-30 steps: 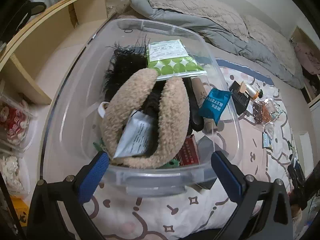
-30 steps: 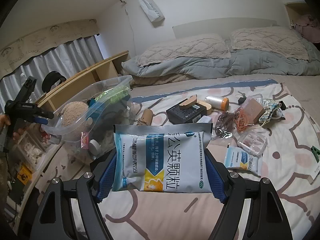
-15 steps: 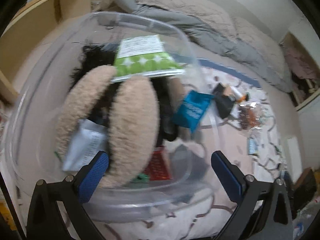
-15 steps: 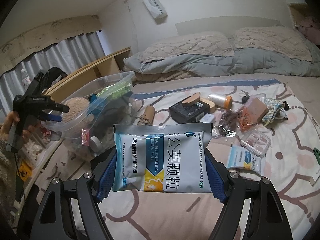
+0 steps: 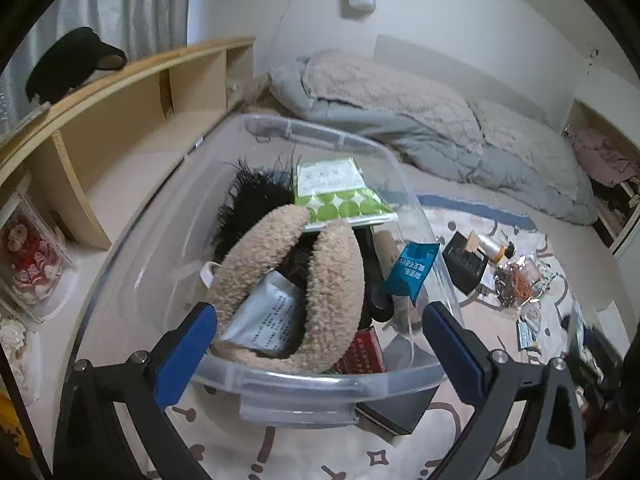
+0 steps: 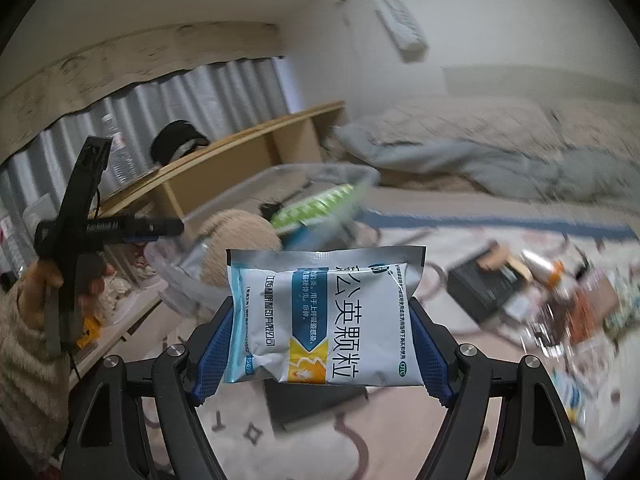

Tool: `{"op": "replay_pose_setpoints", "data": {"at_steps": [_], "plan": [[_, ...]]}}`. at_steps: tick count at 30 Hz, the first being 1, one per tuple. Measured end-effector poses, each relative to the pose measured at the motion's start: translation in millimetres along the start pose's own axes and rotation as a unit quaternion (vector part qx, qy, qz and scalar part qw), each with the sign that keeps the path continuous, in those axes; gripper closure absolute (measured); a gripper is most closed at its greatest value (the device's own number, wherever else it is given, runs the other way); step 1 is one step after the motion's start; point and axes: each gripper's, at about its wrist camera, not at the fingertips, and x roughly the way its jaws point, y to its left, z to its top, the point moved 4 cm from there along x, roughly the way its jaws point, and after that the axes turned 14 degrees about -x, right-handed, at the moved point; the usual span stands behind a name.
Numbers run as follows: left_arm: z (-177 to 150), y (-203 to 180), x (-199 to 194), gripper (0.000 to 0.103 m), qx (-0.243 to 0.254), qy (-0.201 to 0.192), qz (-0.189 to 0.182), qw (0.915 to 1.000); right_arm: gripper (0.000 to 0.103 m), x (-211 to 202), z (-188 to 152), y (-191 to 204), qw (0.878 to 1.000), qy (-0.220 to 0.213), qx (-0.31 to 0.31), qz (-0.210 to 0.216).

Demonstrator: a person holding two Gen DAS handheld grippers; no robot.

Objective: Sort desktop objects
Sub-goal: 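Carry the blue-printed sachet with the right tool over the bin and release it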

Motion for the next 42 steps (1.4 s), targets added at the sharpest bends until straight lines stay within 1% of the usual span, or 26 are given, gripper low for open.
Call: {"op": "replay_pose_setpoints", "data": {"at_steps": [3,7,9,13,15,19,22,23,28,30,32,37,39,40,42], "plan": [[-6,10,-7,0.0,-0.005,-0.022,-0.013,0.9997,0.023,17,24,13,0.999,-0.008,-0.039,0.011],[-19,19,-13,0.0,-0.004,-0.042,-0.022,0.9989,0.023,45,53,28,0.994,0.002,-0.107,0.019],[-25,21,-12,0.0,-0.008,-0.046,-0.028,0.9985,0.023,60,63,35,0.99,0.018,-0.136,0.024],[-34,21,-10,0.0,-0.005,-0.043,-0.04,0.9983,0.023,90,75,48,0.98,0.07,-0.186,0.028],[-36,22,-9,0.0,-0.006,-0.047,-0.039,0.9981,0.023,101,79,55,0.972,0.093,-0.215,0.029],[-37,25,-11,0.0,-0.003,-0.055,-0.044,0.9975,0.023,116,83,66,0.952,0.136,-0.272,0.031],[-38,27,-14,0.0,-0.006,-0.058,-0.052,0.997,0.023,124,88,71,0.937,0.164,-0.309,0.023],[-38,28,-15,0.0,-0.008,-0.059,-0.054,0.9968,0.023,125,90,73,0.932,0.171,-0.318,0.021],[-39,33,-18,0.0,-0.013,-0.062,-0.061,0.9961,0.023,135,99,80,0.901,0.209,-0.38,0.001],[-40,35,-21,0.0,-0.013,-0.065,-0.061,0.9959,0.023,136,103,85,0.892,0.219,-0.395,0.001],[-41,38,-24,0.0,-0.015,-0.07,-0.06,0.9956,0.023,137,108,92,0.89,0.217,-0.401,0.004],[-42,51,-34,0.0,-0.028,-0.081,-0.06,0.9946,0.023,139,119,117,0.902,0.199,-0.382,0.045],[-44,56,-37,0.0,-0.03,-0.079,-0.058,0.9947,0.023,144,120,125,0.903,0.202,-0.375,0.051],[-45,58,-39,0.0,-0.03,-0.08,-0.056,0.9948,0.023,147,118,129,0.901,0.206,-0.378,0.051],[-48,61,-41,0.0,-0.025,-0.079,-0.052,0.9952,0.023,154,111,134,0.886,0.221,-0.405,0.047]]}}
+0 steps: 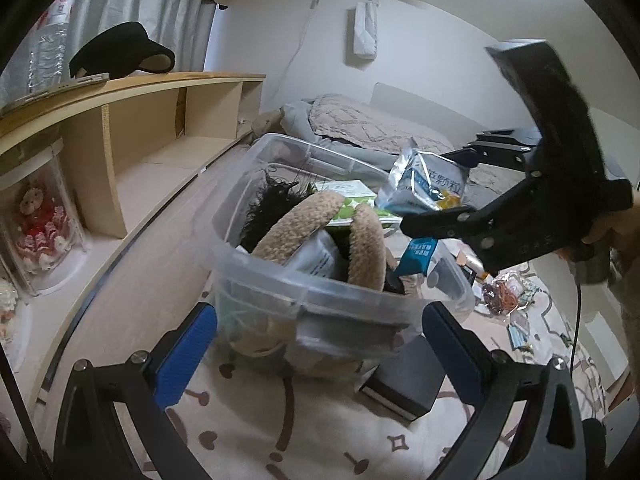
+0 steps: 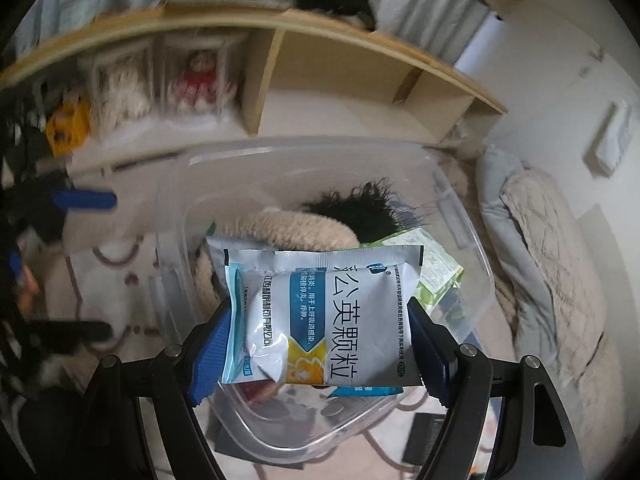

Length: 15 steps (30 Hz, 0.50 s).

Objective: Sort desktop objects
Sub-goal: 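Carry the blue-printed sachet with the right tool over the bin and release it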

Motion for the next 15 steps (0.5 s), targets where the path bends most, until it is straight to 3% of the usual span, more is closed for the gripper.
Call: {"op": "replay_pose_setpoints", "data": {"at_steps": [7,10,12,15], "plan": [[-9,1,-8,0.0,0.032,0.0,0.008,0.9994,0.023,27,-27,0,0.991,0.114,-0.071,0.005],[-11,-3,-8,0.0,0.041,-0.001,0.004,0.9991,0.023,34,-36,5,0.987,0.133,-0.085,0.026],[-12,-6,-8,0.0,0.047,-0.002,0.003,0.9989,0.01,38,-38,7,0.986,0.139,-0.086,0.025],[-14,-7,-8,0.0,0.052,0.002,0.0,0.9986,0.006,37,-36,8,0.988,0.129,-0.087,0.021]]}}
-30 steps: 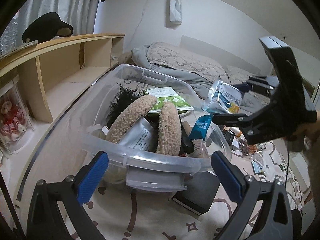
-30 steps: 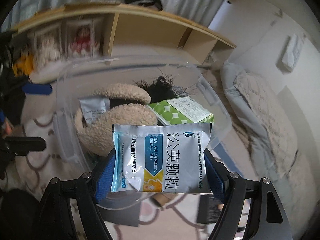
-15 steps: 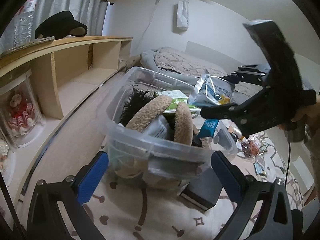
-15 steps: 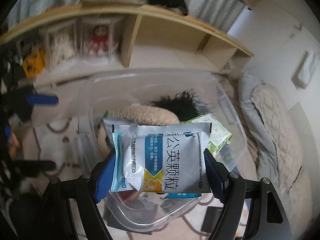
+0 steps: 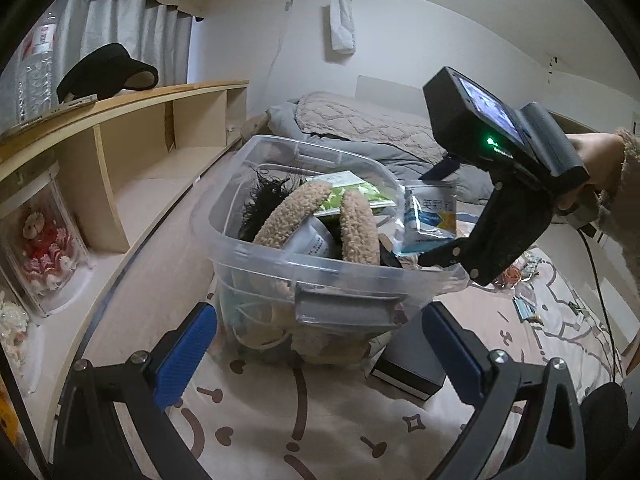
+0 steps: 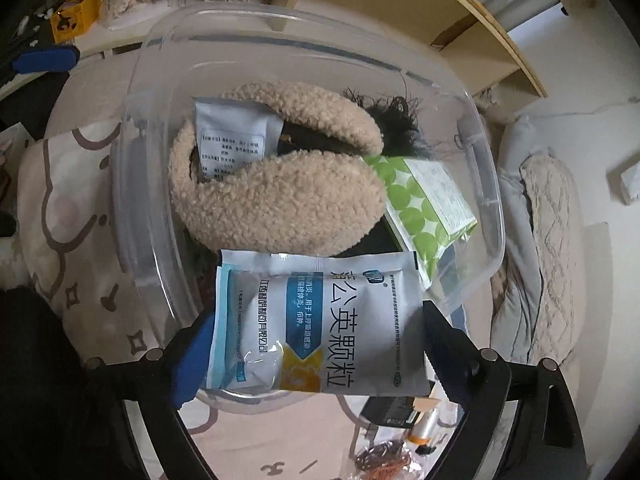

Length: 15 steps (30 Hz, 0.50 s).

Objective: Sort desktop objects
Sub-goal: 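Carry the blue-printed sachet with the right tool over the bin and release it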

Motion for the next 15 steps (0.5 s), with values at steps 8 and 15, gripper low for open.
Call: {"op": "replay_pose_setpoints", "data": {"at_steps": [8,15], "plan": [[3,1,-3,0.0,-0.004,0.0,-0.002,1.0,0.0,-28,1,-23,0.997,-0.051,0.049,-0.039],[7,-2,-8,0.0,-0.02,-0.001,-0.009,0.9998,0.0,-40,-11,-34,0.992,-0.067,0.088,-0.061]]}}
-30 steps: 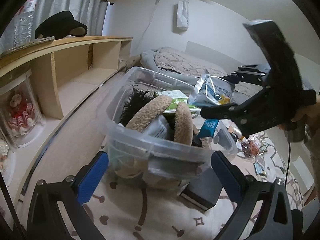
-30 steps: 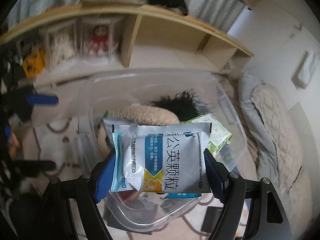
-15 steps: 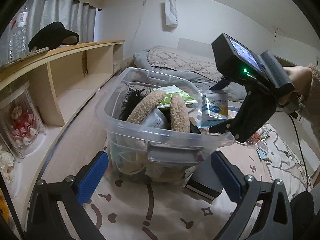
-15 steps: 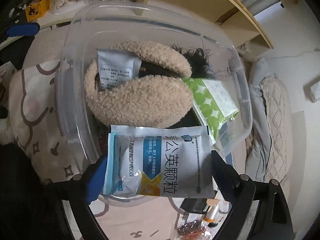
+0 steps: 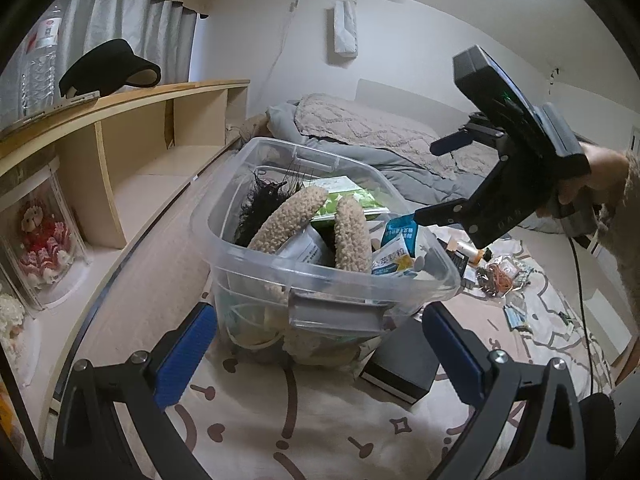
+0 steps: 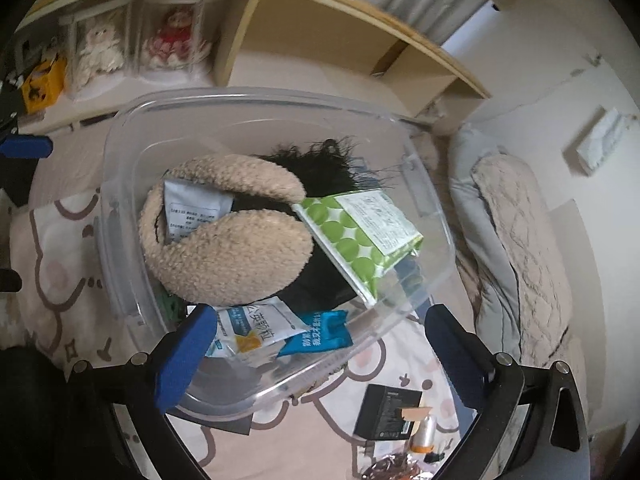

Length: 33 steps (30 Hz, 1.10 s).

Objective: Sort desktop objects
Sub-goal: 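Carry the blue-printed sachet with the right tool over the bin and release it, then withdraw both open tools from the bin back over the bed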

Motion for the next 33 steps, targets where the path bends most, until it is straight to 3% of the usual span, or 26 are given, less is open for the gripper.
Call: {"op": "replay_pose_setpoints", "data": {"at_steps": [8,15,26,33], "plan": [[3,-15,-8,0.0,0.004,-0.007,0.003,1.0,0.0,-20,-28,-1,0.993,-0.072,0.094,0.003],[4,-36,-16,0.0,0.025,-0.02,0.008,0.9994,0.0,-43,-63,4,0.971,-0.16,0.178,0.004],[0,-75,-17,0.0,0.043,-0.036,0.015,0.9983,0.0,-76,-116,12,0.951,-0.208,0.226,-0.036],[-7,-109,-8,0.0,0.053,-0.043,0.008,0.9976,0.0,-99,-149,24,0.943,-0.227,0.226,-0.092]]}}
